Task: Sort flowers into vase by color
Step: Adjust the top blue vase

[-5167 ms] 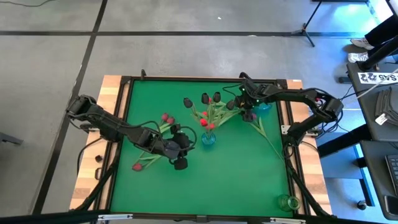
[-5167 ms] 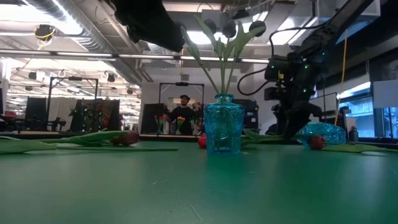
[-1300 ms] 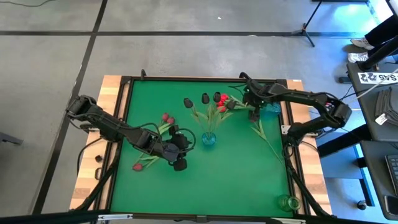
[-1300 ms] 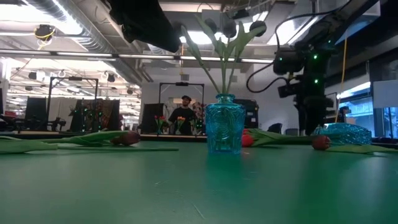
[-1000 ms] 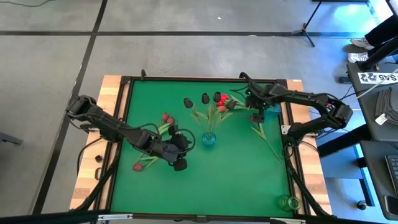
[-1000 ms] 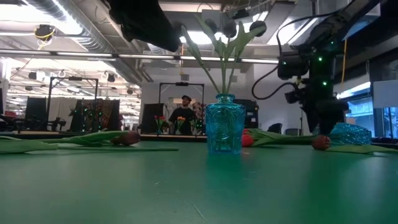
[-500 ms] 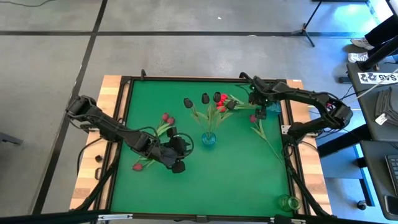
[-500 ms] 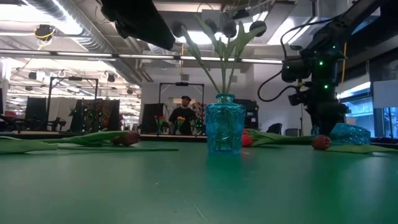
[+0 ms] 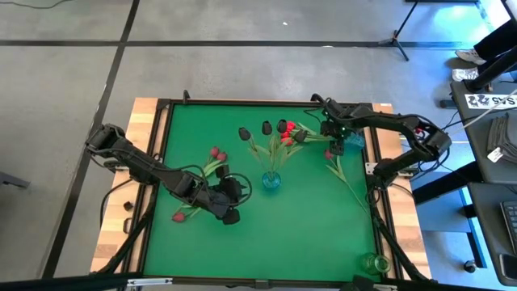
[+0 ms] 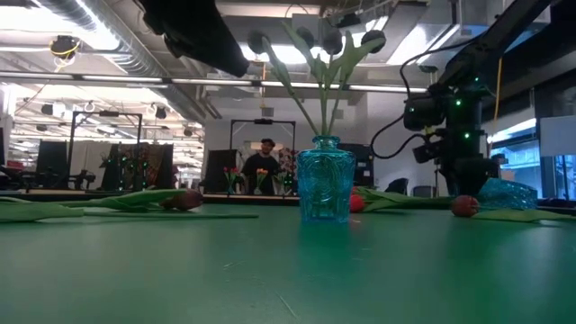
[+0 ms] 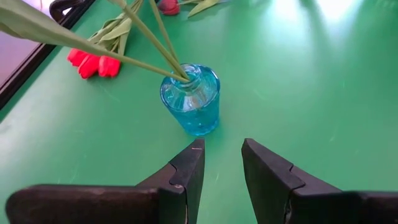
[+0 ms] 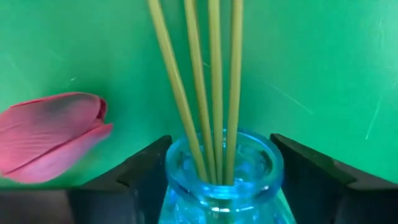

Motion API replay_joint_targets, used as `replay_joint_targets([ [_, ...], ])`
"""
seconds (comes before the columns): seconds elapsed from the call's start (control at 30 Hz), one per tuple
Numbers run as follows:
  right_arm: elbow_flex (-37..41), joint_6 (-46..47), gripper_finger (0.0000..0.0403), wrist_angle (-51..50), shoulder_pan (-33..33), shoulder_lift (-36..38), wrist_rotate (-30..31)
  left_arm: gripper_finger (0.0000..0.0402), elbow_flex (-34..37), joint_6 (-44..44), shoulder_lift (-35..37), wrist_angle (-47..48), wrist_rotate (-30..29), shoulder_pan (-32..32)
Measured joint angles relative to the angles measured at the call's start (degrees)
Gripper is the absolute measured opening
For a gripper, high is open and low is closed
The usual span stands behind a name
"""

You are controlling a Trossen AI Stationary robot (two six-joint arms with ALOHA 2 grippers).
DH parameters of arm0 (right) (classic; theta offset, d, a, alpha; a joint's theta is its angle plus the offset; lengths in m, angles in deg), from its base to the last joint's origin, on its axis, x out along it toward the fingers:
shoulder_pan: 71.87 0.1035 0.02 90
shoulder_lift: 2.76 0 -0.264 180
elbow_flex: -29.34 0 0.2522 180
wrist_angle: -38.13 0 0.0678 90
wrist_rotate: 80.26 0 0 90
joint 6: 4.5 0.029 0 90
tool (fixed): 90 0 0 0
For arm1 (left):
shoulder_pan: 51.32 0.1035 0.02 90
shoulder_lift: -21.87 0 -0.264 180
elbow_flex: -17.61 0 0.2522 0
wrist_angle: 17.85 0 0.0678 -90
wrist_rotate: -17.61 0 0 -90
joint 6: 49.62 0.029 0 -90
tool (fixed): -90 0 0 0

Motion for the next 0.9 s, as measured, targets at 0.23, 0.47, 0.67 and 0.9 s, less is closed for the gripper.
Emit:
replay_joint_targets([
  [0.23, 0.0, 0.15, 0.0202, 0.62, 0.01, -0.04, 0.32, 0.0105, 0.0, -1.31, 0.0, 0.99, 0.02, 0.0],
  [0.47, -0.02, 2.41, 0.0202, 4.06, -0.01, 0.2, -4.11, 0.0105, 0.01, -1.0, 0.96, 3.11, 0.56, 0.0],
  [0.67, -0.17, 5.8, 0.0202, 11.81, 0.02, 0.33, -8.91, 0.0105, 0.04, -1.31, 7.32, 10.33, 1.52, -0.07],
  [0.9, -0.09, 9.08, 0.0202, 23.43, -0.01, 1.02, -16.07, 0.0105, 0.04, -2.5, 15.9, 19.28, 1.6, -0.15],
])
